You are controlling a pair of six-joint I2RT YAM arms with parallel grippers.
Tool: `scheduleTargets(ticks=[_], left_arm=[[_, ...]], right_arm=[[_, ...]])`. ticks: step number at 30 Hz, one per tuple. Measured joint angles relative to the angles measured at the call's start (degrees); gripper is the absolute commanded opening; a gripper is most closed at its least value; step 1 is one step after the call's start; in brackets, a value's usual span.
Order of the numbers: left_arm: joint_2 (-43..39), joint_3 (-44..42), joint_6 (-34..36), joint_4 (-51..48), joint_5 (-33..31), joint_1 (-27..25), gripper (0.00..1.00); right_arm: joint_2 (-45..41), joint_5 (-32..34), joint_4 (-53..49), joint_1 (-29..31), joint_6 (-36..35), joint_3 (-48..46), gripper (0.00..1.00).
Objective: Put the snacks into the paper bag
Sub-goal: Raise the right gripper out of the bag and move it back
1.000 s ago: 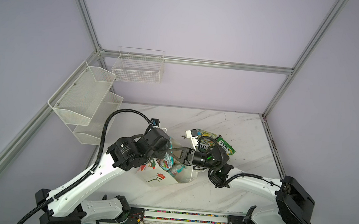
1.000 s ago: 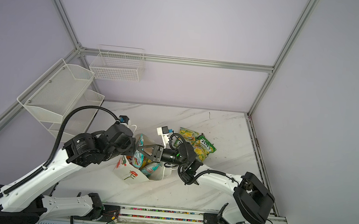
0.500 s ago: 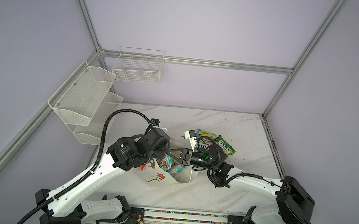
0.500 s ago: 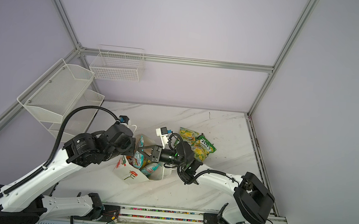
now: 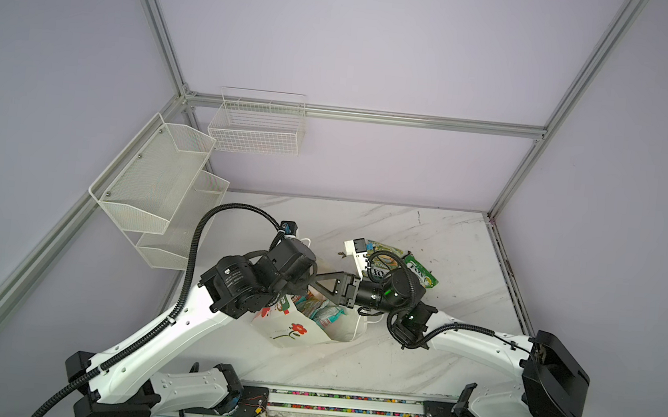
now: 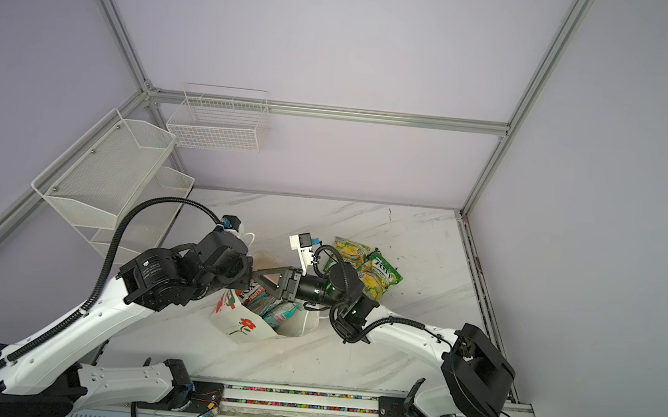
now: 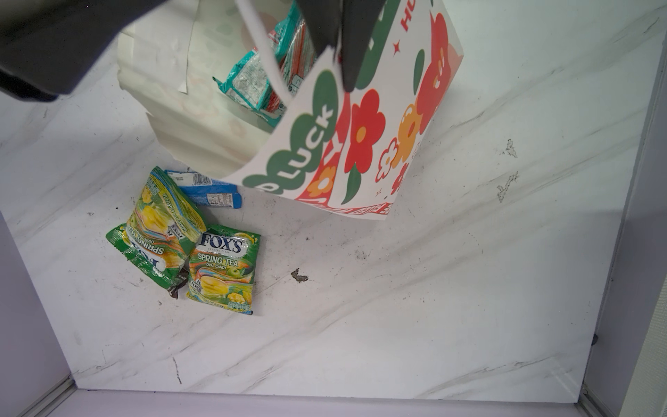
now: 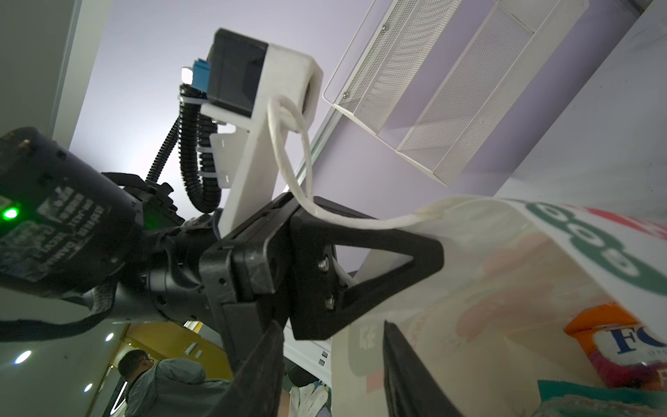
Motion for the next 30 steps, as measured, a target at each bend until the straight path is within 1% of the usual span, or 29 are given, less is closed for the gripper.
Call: scheduleTargets(ticks=[6,12,18,22,30], left_arm=[[-0.07,-0.37,0.00,0.33,-0.02,0.00,0.00],[-0.07,-0.37,0.00,0.42,-0.04,0.00,0.00],[-0.07,-0.37,-0.02,0.42,-0.04,0.00,0.00],[-0.07,-0.37,0.00,0.42,-0.04,0.00,0.00],[-0.07,-0.37,0.00,0.42,-0.02,0.00,0.00]], right_arm=[[-1.62,0.87,-3.08,0.00,-1.16,0.00,0.51],[-6.97,2.29,-6.88,0.07,-3.48,0.00,0.58],[-12.11,4.87,-12.72,0.07,-6.62,0.11,0.69],[-14.64,6.82,-16.65,0.07,-8.28,0.22,0.75],[-18.91,11.72,-24.79,0.07,-10.71,0.33,0.79]])
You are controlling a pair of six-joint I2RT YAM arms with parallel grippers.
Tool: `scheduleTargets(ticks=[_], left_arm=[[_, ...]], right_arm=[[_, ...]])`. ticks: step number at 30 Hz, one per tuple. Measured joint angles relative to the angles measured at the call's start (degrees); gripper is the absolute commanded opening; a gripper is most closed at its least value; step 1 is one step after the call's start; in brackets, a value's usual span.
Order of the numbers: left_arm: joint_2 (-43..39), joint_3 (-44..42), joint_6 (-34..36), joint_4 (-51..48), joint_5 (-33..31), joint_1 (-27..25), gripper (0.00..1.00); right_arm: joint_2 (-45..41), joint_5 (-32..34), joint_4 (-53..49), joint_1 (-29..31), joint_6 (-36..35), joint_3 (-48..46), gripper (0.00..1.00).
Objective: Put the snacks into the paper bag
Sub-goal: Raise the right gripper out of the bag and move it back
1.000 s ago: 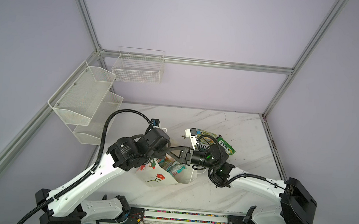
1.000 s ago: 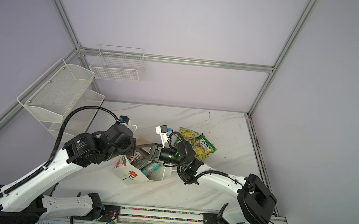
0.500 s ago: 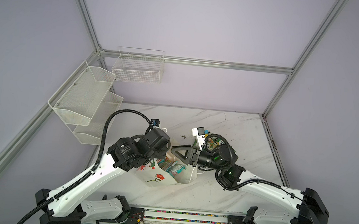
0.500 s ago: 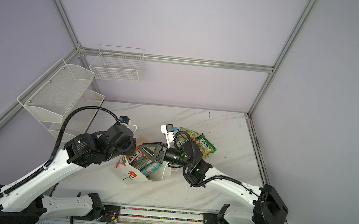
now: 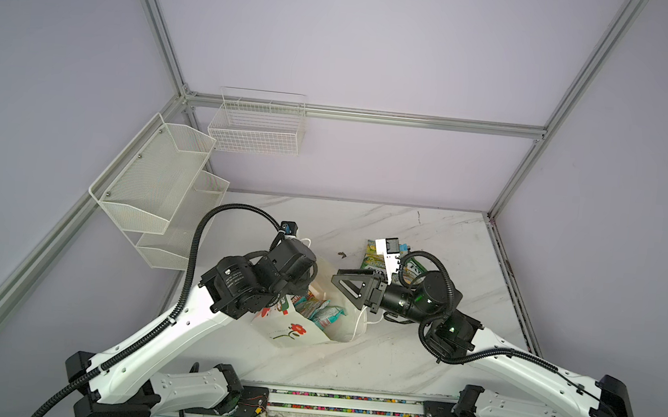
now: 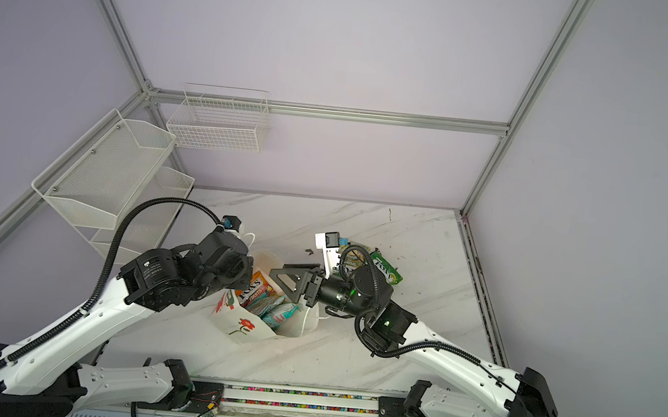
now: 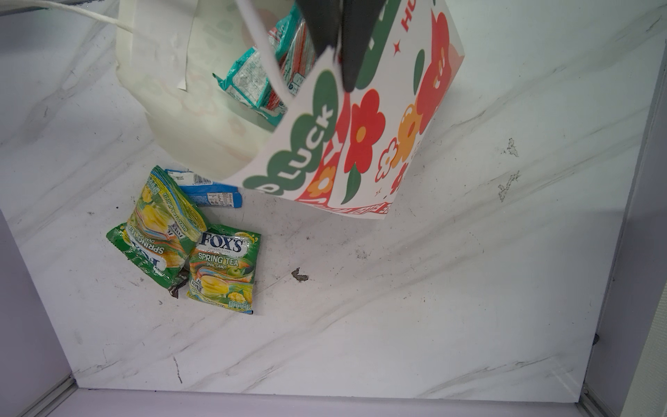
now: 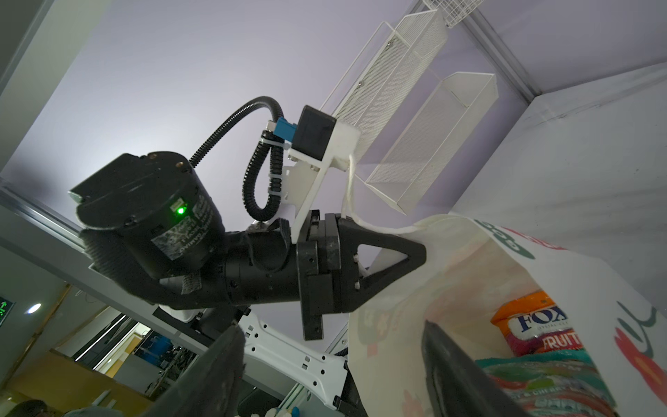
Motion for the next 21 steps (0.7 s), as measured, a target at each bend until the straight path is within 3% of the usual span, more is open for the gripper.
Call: scheduleTargets(ticks=[13,21], left_arm=[[0.00,0.00,0.02,0.00,0.00,0.00,0.00],[0.02,0.00,0.02,0.02,0.00,0.00,0.00]], right_arm=[[-5.29,13.14,-16.94,-0.20,-4.68,2.89,0.84],[-6.27,16.48,-22.58,-3.15,-4.42,2.86,0.84]])
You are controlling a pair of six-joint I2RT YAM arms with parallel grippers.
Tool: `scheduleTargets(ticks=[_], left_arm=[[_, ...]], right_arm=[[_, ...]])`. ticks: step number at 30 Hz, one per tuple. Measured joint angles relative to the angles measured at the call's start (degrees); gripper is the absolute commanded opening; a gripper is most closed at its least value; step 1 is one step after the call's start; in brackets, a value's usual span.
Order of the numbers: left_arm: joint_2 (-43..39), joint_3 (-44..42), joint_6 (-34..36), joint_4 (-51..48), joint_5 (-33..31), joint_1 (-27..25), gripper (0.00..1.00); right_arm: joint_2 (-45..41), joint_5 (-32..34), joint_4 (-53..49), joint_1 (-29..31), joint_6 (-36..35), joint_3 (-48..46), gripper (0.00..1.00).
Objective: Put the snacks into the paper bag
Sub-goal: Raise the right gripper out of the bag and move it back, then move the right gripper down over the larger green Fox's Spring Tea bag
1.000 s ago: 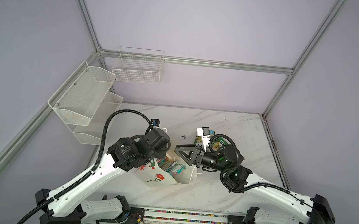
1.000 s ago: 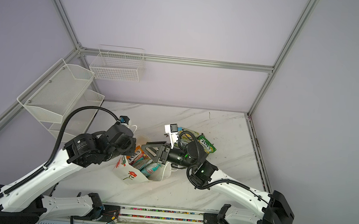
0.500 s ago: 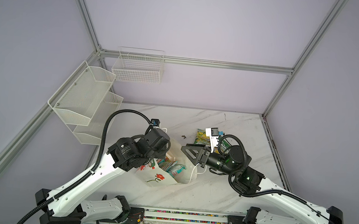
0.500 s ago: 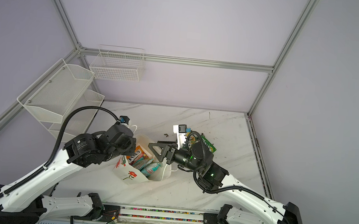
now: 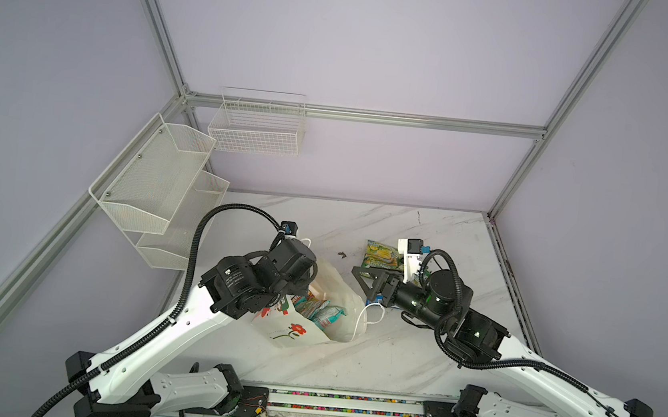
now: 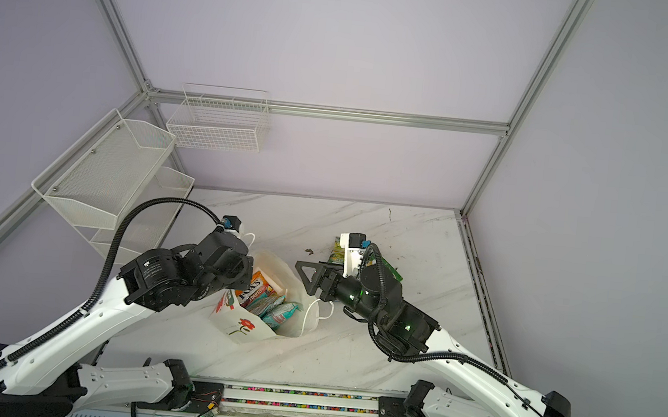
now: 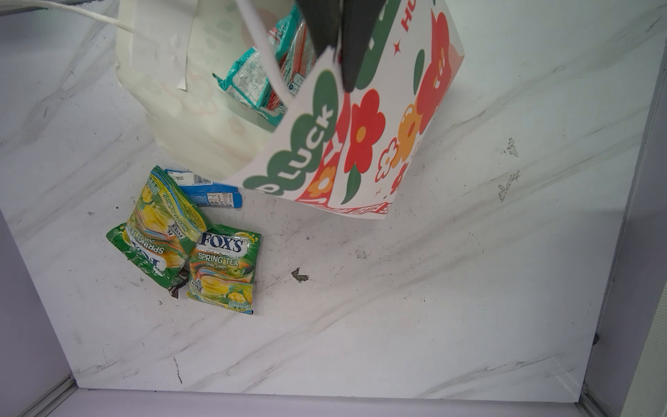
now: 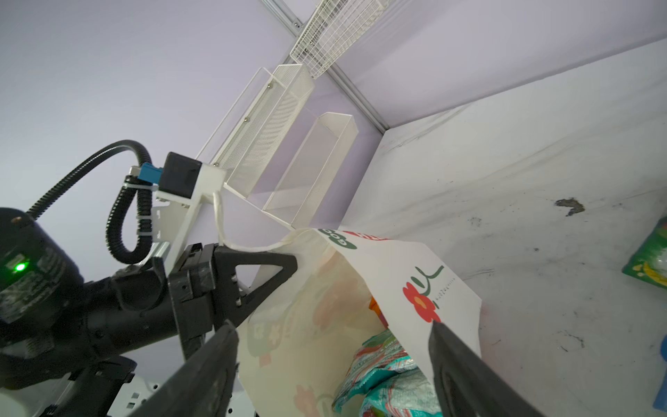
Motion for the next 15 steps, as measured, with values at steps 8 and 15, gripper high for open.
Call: scheduleTargets(ticks=[8,15], left_arm=[[0.00,0.00,0.00,0.00,-0.02,0.00,0.00],[0.00,0.00,0.00,0.00,-0.04,0.00,0.00]], right_arm=[[-1.60,-2.45,-1.51,-8.31,1.84,-2.75,0.85],[-1.75,-5.38,-2.82,-14.91,3.63,-6.05,0.85]])
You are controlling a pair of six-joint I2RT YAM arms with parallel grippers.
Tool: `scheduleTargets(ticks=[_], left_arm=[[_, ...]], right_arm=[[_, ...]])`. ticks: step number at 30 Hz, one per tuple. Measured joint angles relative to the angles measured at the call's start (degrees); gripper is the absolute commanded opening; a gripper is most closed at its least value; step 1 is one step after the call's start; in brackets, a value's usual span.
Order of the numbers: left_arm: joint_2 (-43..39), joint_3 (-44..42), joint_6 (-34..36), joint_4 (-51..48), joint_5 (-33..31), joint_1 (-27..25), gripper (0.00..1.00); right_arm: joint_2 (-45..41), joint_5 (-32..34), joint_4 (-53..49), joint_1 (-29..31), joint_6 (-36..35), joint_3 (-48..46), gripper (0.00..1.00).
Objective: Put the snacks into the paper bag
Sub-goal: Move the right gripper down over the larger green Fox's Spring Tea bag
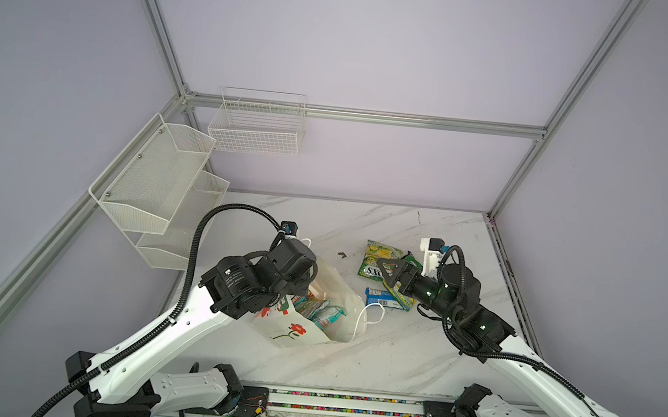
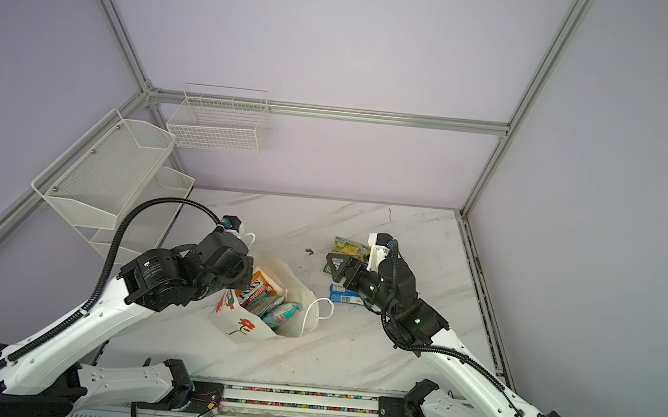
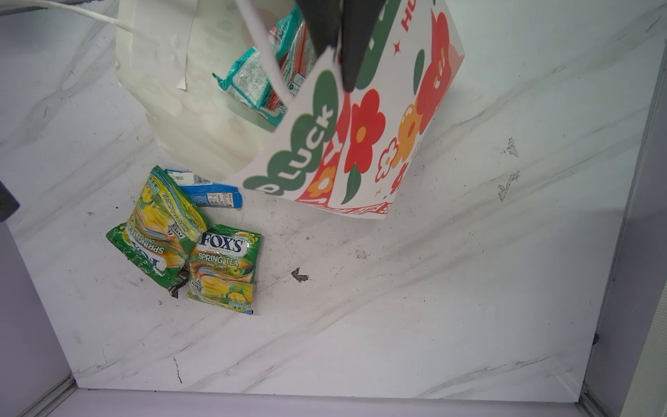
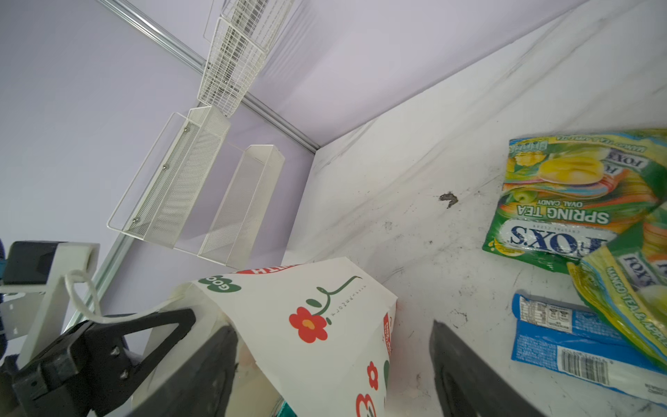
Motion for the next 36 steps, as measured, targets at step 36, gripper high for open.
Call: scheduleTargets(ticks=[36], left_arm=[[-0.33,-0.39,0.00,0.17,-0.31,0.00,0.00]], right_arm=[[7.63,-10.71,-0.72,-22.34,2.14,-12.50,0.96]])
